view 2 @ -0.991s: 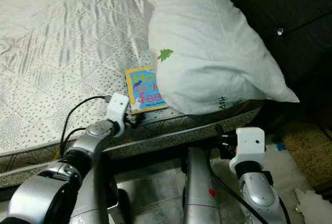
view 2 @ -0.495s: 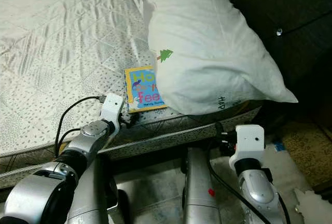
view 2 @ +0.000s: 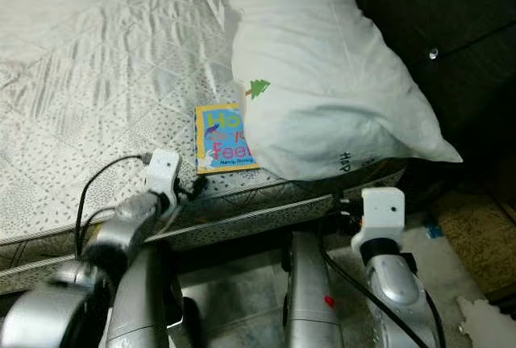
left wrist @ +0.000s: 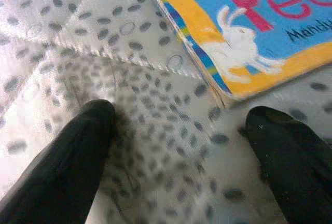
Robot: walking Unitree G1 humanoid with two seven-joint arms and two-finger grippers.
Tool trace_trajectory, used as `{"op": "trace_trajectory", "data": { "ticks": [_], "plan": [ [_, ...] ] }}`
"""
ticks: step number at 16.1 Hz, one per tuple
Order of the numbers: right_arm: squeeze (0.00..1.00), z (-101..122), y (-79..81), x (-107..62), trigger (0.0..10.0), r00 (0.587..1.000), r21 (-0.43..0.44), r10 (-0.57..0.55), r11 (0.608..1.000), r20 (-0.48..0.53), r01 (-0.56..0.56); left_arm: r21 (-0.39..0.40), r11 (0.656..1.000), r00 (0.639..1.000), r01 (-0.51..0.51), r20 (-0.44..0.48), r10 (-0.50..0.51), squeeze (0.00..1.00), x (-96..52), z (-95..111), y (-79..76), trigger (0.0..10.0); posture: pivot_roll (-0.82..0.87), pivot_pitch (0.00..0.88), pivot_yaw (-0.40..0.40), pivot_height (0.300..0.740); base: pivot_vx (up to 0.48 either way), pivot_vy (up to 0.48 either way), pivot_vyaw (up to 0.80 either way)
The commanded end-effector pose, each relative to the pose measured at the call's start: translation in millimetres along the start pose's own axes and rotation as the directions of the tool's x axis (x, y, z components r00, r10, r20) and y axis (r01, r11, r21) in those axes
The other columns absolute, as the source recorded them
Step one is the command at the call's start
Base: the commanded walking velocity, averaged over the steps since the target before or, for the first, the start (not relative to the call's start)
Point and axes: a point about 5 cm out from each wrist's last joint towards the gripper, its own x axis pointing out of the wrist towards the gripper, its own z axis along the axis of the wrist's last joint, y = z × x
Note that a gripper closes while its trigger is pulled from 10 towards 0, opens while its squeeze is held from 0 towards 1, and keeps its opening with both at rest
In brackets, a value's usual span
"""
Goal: Clean up the room
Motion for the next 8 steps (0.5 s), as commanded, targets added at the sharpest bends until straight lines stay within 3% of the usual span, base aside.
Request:
{"op": "trace_trajectory", "data": {
  "ticks": [1,4,5,6,8],
  "plan": [
    [0.00,-3,3.5,2.3,10.0,1.000,0.004,0.007,1.000,-0.004,-0.007,-0.014,1.000,1.000,0.015,-0.012,-0.015,0.00,-6.5,-10,-1.0,10.0,-0.06,0.143,0.051,0.530,0.000,0.000,0.00],
    [0.00,0,8.9,11.0,10.0,1.000,0.018,0.021,1.000,0.013,-0.021,-0.021,1.000,0.999,-0.021,0.043,0.022,0.00,-30.0,-13,2.0,10.0,-0.04,0.116,0.052,0.530,0.000,0.000,0.00],
    [0.00,2,14.1,15.4,10.0,0.999,0.028,0.032,0.999,0.022,-0.033,-0.020,0.997,0.991,-0.079,0.103,0.080,0.00,-47.1,-12,5.6,10.0,-0.02,0.101,0.052,0.530,0.000,0.000,0.00],
    [0.00,3,22.4,20.6,10.0,0.998,0.046,0.054,0.997,0.027,-0.055,-0.030,0.986,0.966,-0.161,0.200,0.164,0.00,-65.2,-7,9.7,10.0,-0.01,0.084,0.052,0.530,0.000,0.000,0.00],
    [0.00,2,33.5,26.3,10.0,0.996,0.073,0.086,0.993,0.036,-0.088,-0.046,0.975,0.929,-0.217,0.296,0.221,0.00,-82.2,-2,12.2,10.0,0.00,0.059,0.053,0.530,0.000,0.000,0.00]
  ]
}}
